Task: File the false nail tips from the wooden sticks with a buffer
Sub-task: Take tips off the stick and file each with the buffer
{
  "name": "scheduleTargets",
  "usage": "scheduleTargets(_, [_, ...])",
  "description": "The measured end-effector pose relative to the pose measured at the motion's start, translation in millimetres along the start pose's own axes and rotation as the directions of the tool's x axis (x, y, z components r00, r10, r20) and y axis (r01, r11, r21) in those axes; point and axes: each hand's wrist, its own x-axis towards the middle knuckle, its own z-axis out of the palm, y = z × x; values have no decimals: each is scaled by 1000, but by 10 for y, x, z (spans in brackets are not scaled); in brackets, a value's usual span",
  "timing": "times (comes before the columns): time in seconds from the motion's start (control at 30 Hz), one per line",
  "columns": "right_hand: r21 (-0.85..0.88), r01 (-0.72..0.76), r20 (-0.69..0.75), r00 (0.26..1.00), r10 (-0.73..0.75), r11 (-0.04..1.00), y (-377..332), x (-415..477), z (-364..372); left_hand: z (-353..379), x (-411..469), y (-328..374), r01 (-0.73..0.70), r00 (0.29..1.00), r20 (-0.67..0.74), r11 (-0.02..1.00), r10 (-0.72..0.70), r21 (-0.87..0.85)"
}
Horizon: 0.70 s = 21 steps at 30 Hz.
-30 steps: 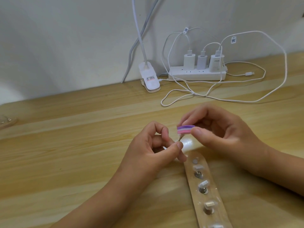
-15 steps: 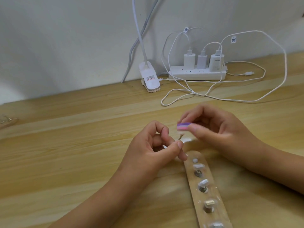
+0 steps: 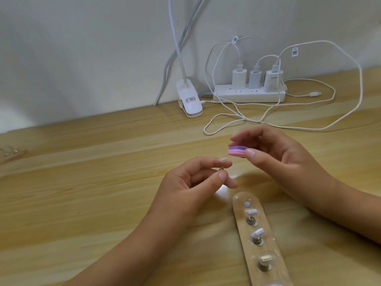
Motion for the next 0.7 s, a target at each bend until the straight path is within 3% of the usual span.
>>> scheduleTargets(0.23, [42, 20, -58, 998, -18, 999, -62, 2, -4, 3, 4, -5, 2, 1000, -7, 998, -3, -70])
scheduleTargets(0.4, [42, 172, -81, 982, -168, 984, -81, -30, 8, 12, 13, -7, -2, 999, -52, 1000, 2, -15])
scheduleTargets(0.57, [25, 258, 14, 966, -258, 966, -63, -60, 55, 17, 7, -21, 3, 999, -51, 1000, -4, -20])
scheduleTargets(0.7, [1, 277, -9, 961, -277, 961, -59, -56, 32, 31, 7, -27, 15, 999, -41, 1000, -16, -18])
